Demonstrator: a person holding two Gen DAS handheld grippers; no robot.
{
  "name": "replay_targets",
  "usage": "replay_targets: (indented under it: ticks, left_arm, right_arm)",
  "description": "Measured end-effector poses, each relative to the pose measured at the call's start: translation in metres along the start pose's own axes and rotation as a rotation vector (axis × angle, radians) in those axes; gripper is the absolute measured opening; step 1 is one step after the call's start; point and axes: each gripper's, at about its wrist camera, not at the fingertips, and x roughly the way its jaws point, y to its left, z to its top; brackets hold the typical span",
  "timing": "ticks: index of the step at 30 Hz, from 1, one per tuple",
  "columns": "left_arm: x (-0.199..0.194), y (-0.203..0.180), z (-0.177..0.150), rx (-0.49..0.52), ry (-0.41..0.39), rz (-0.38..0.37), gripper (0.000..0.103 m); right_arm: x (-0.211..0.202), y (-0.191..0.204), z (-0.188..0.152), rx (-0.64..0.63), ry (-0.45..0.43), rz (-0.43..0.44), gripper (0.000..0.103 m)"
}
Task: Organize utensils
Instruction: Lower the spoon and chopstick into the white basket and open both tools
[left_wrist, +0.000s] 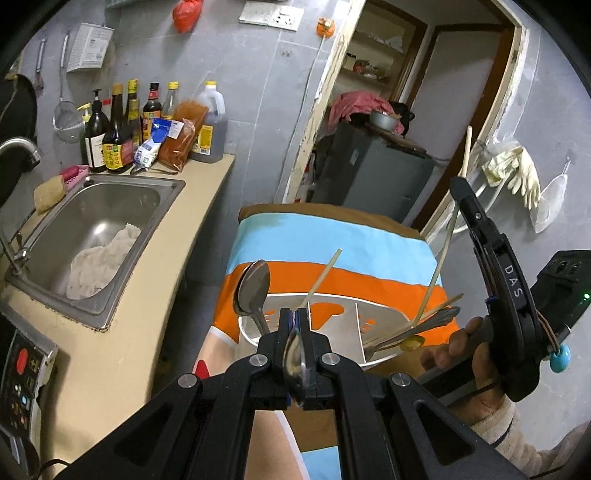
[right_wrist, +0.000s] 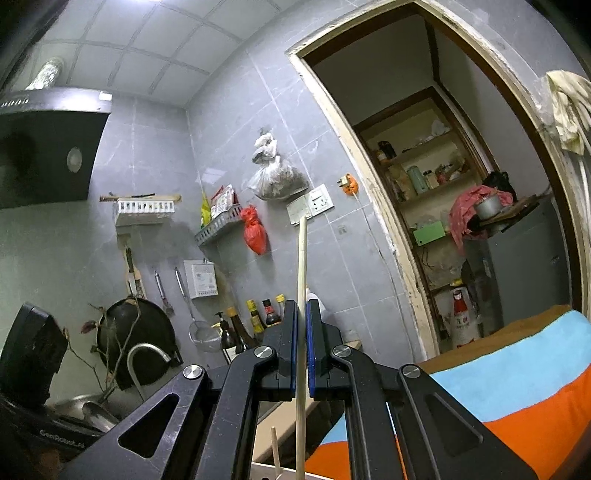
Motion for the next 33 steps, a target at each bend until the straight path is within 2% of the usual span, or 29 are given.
replay_targets:
  ticks: [10, 18, 33]
  left_arm:
    - [0.03, 0.0, 0.005, 0.003, 0.09, 0.001, 0.002]
    - [0.04, -0.002, 0.012, 0.011, 0.112, 0.008, 0.002]
    - [0.052, -0.004, 0.02, 0.006, 0.127, 0.008, 0.003]
  right_arm:
    - [0.01, -0.002, -0.014, -0.021, 0.04, -0.023, 0.004]
    - [0.01, -0.005, -0.025, -0.021, 0.057, -0.059, 0.004]
    - [0.01, -0.008, -0.022, -0.031, 0.069, -0.075, 0.006]
